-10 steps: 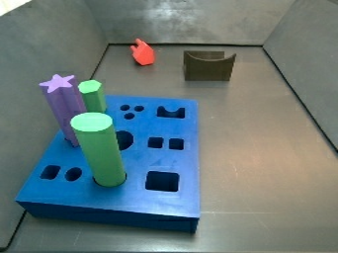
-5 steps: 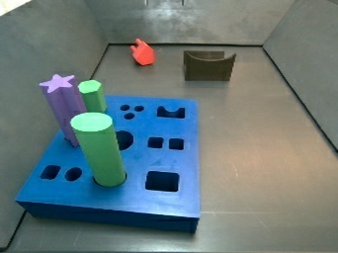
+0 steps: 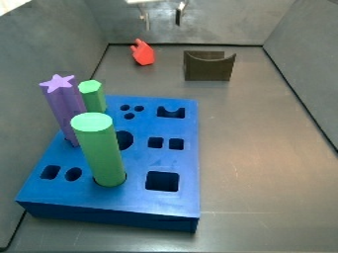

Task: Pick up the 3 prong object. Move up. Place the 3 prong object on the fixture. Regrasp the 3 prong object. Move to above the board. Insert the 3 prong object.
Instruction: Pick up the 3 prong object.

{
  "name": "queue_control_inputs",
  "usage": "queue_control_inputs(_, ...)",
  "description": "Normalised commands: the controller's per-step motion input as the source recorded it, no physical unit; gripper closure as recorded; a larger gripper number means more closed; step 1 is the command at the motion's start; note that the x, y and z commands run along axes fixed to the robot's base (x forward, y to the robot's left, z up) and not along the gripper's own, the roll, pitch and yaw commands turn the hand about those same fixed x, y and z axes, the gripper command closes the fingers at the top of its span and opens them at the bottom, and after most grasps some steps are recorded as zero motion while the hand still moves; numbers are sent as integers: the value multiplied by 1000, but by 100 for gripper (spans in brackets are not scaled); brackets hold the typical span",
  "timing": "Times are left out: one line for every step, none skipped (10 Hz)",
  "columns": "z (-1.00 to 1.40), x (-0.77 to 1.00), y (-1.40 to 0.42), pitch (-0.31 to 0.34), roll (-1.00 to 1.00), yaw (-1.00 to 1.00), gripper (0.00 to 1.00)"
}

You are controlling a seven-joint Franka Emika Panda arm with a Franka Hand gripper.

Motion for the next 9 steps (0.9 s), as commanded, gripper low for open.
queue_control_inputs(-720,-54,243,-107,0,554,0)
queue_control_inputs(-823,-174,189,-121,31,469,0)
queue_control_inputs(-486,-174,143,0,180,60,0)
queue_control_inputs(-646,-211,29,0,113,-17,0)
queue_control_inputs(-891,-503,0,-6,97,-31,0)
queue_control_inputs(-6,0,0,9,0,0,0)
queue_control_inputs(-23,0,0,0,4,0,0)
queue_control_inputs(-937,-586,163,-80,167,0,0)
queue_control_inputs(-546,-260,143,-20,89,0,0)
